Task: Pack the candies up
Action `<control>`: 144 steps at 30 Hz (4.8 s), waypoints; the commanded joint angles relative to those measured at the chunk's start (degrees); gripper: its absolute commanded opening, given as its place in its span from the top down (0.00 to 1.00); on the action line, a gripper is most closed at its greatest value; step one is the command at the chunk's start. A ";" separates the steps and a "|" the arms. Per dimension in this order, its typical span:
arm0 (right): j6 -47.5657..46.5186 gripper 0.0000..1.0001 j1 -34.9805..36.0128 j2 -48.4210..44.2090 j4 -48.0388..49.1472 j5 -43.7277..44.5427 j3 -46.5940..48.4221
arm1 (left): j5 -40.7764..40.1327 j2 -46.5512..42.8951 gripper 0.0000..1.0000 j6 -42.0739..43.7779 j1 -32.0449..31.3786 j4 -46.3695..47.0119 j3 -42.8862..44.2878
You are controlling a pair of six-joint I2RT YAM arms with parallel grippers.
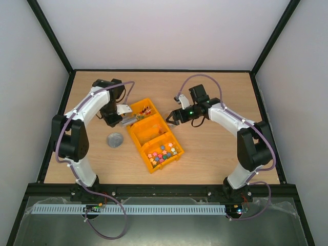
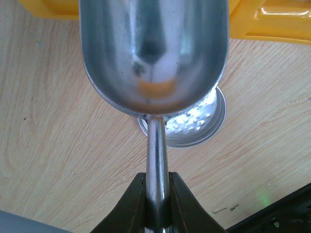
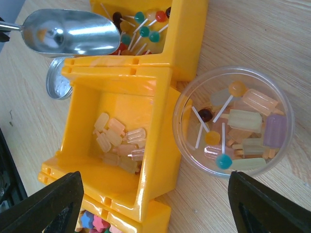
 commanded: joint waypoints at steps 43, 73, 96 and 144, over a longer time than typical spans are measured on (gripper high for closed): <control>-3.25 0.32 11.79 6.14 1.11 4.72 1.64 | -0.43 -3.10 0.98 0.96 3.91 -1.21 3.54; -2.91 0.37 17.17 9.33 1.51 4.71 5.04 | -17.23 -4.50 0.98 7.66 0.92 -1.32 -1.61; -3.11 0.37 17.28 11.30 2.56 4.85 6.60 | -23.27 7.39 0.98 8.51 -3.34 -1.32 1.04; -4.38 0.35 15.72 8.62 0.21 8.60 6.16 | 20.11 0.69 0.98 9.66 10.31 25.10 -18.13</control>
